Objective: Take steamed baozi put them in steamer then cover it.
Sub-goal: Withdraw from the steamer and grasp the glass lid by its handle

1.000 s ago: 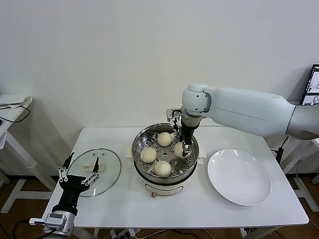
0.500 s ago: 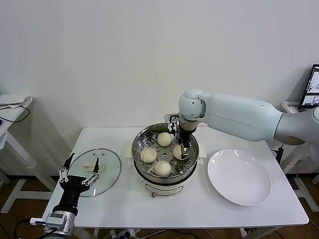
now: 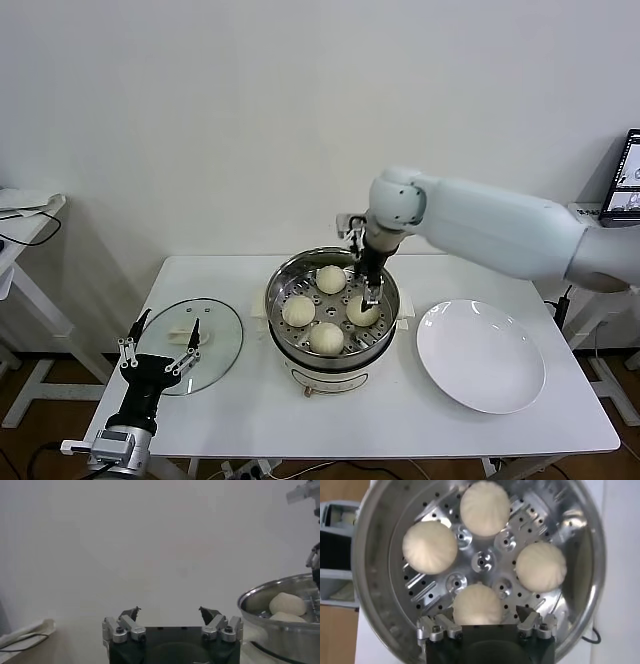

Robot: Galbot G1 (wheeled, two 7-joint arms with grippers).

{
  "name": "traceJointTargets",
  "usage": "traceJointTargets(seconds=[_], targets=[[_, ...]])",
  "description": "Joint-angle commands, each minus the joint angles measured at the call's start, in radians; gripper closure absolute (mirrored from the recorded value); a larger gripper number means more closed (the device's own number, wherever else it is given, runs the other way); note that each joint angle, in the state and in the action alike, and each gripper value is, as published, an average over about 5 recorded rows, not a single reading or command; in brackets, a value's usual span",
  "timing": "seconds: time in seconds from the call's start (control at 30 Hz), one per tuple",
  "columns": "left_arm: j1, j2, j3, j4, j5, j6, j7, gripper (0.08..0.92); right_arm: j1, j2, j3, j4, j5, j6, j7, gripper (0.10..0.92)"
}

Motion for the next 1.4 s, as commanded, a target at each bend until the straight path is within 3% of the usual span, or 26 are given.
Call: traceJointTargets(seconds=[0.03,0.23,0.4,0.53,0.73,0.87,1.1,1.4], targets=[[-0.001,-0.004,0.014,-0.004,0.004,-0.004,0.003,0.177,-0.042,-0.292,0.248,0.117,0.075,0.041,-0.008,0.203],[-0.008,-0.001,0.016,0.005,0.008,-0.015,0.021,0.177,-0.318,-0.487,0.578,0.235,0.222,0.234,0.302,0.203],[-0.016,0.000,0.019,0.000,0.002,0.000,0.016,0.177,-0.764,-0.638,0.944,0.361,0.340,0.445,0.552,0.203],[-0.032,-0.002,0.022,0.006,-0.001,0.011,0.008,0.177,-1.154,-0.648,1.271,0.429,0.389,0.586,0.803,0.203],[-0.067,-0.002,0.018,0.048,0.029,-0.027,-0.024,0.177,-1.616,-0.444,1.682,0.509,0.373,0.669,1.048,0.203],[-0.081,-0.001,0.020,0.075,0.036,-0.051,-0.032,0.177,-1.777,-0.292,1.807,0.561,0.318,0.702,1.139,0.203],[-0.098,0.000,0.029,0.108,0.034,-0.068,-0.035,0.177,-1.944,-0.043,1.845,0.637,0.187,0.791,1.233,0.203],[-0.107,0.004,0.028,0.159,0.080,-0.095,-0.041,0.177,-2.058,0.159,1.799,0.655,0.020,0.957,1.280,0.203]])
